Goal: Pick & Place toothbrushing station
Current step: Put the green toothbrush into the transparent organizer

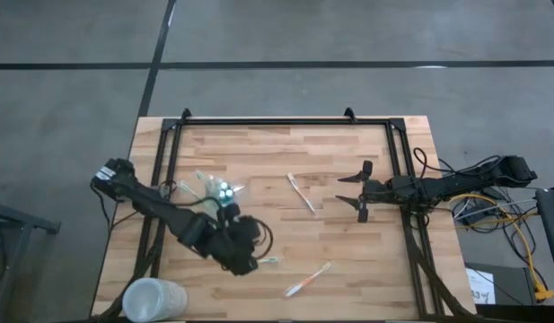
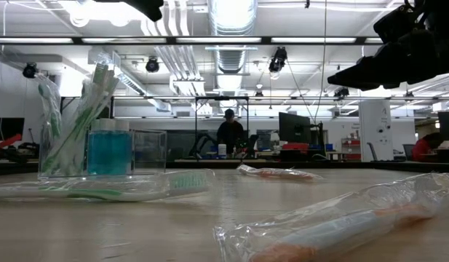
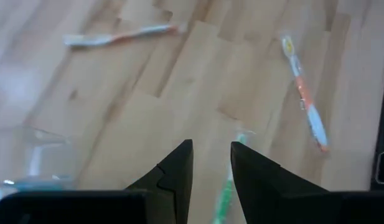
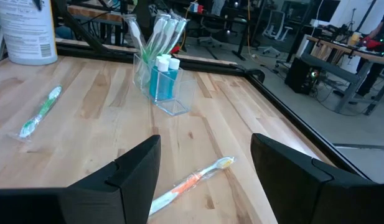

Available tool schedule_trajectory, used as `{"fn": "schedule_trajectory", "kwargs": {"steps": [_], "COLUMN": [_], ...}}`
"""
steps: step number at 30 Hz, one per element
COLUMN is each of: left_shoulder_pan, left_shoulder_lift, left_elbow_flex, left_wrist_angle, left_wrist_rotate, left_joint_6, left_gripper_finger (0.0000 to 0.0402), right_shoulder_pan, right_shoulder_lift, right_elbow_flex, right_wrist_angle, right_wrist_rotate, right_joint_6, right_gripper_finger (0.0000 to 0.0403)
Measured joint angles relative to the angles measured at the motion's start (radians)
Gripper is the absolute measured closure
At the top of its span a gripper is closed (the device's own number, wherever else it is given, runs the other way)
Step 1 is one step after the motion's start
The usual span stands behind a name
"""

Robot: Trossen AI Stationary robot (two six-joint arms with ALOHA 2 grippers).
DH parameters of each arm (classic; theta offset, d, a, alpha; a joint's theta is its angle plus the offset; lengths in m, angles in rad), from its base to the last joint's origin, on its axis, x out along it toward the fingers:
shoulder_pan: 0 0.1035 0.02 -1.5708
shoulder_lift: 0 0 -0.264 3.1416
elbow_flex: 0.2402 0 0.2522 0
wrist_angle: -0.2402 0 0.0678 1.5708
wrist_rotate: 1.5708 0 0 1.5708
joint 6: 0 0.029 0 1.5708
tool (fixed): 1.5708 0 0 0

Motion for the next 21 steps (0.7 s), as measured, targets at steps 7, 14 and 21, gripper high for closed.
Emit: {"fn": "schedule_trajectory", "kwargs": {"steps": [7,14,21], "left_shoulder_pan": [-0.009,-0.006,-0.004], "left_shoulder_lift": [0.090,0.204,0.304], "left_elbow_flex": [0.000,0.000,0.000], "left_wrist_angle": [0.025,0.085,0.065], "left_wrist_rotate": [-0.035,-0.073,-0.018], "left_joint_6": [-0.174,-0.220,-0.176], "left_gripper_finger": [0.0289,0.0289,0.0289], "right_shoulder_pan": [0.000,0.000,0.000], "right_shoulder_lift": [0.000,0.000,0.000], "right_elbow_flex": [0.000,0.000,0.000], "right_wrist_angle": [0.000,0.000,0.000], "right_wrist_rotate": [0.000,0.000,0.000], "right_joint_6": [0.000,0.000,0.000], "right_gripper_finger": [0.0158,0.0158,0.0158]}}
